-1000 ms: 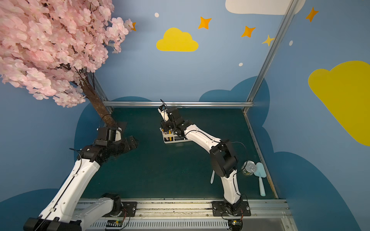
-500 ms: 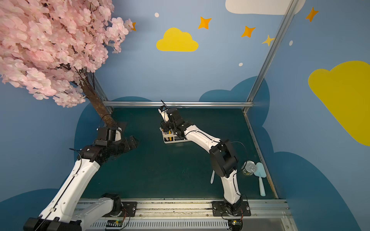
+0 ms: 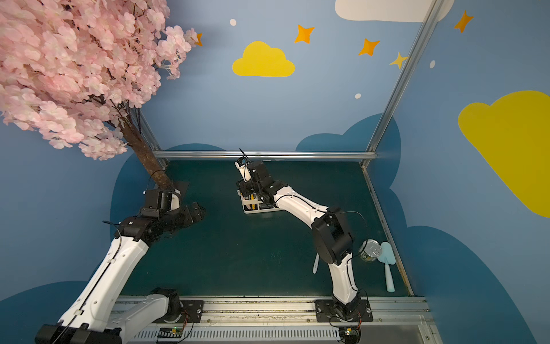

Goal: Place the toothbrush into the toothbrush holder
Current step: Place the toothbrush in the toothbrush holder.

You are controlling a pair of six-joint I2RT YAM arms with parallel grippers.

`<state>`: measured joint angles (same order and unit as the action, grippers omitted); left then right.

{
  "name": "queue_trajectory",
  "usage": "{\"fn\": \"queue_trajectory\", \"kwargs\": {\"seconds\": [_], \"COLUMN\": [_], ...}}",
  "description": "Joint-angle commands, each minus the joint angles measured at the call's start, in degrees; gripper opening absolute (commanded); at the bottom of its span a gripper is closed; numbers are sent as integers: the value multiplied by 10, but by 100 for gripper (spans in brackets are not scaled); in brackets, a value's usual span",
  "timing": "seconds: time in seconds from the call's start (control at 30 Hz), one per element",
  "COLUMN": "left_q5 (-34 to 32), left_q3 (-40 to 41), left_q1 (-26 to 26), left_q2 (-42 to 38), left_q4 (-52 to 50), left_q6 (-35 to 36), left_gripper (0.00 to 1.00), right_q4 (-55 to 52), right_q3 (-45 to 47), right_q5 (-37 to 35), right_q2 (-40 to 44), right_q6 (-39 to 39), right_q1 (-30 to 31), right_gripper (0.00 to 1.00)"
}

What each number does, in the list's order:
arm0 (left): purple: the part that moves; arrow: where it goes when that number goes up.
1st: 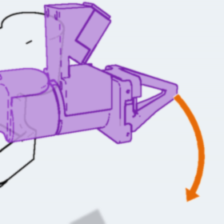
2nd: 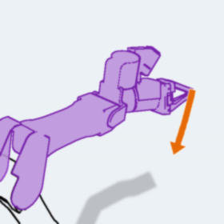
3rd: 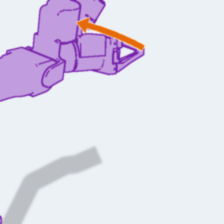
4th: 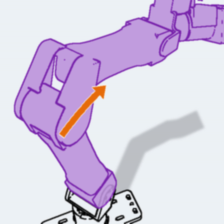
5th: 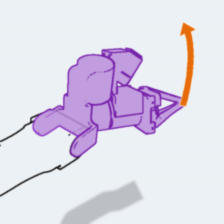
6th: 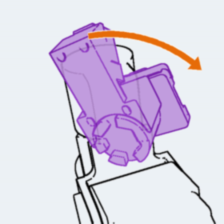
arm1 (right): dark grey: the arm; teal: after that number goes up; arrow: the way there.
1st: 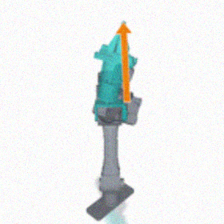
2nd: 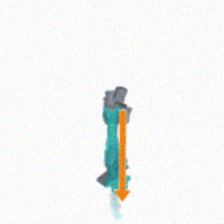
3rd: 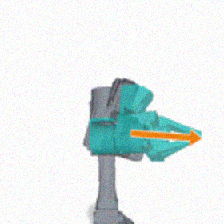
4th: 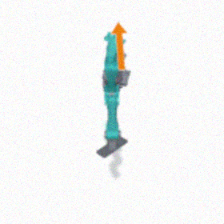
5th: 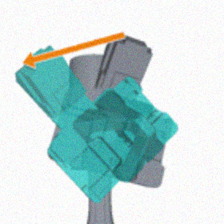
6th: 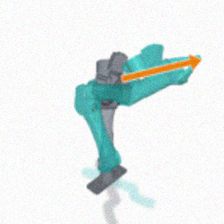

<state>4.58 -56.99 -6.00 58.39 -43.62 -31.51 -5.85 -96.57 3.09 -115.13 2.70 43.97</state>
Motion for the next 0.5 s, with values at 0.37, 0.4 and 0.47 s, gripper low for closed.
{"fn": "queue_trajectory", "kwargs": {"seconds": [0.37,0.4,0.47], "left_q5": [6,7,9], "left_q3": [6,6,6], "left_q1": [3,3,3], "left_q2": [-3,-3,-2], "left_q4": [0,0,0], "left_q6": [0,0,-1], "left_gripper": [100,100,100], "right_q4": [-21,-18,-4], "right_q3": [22,44,96], "right_q5": [-40,-44,-49], "right_q2": [151,172,215], "right_q6": [-17,-17,-17], "right_q1": [3,2,3], "right_gripper": [63,63,66]}}
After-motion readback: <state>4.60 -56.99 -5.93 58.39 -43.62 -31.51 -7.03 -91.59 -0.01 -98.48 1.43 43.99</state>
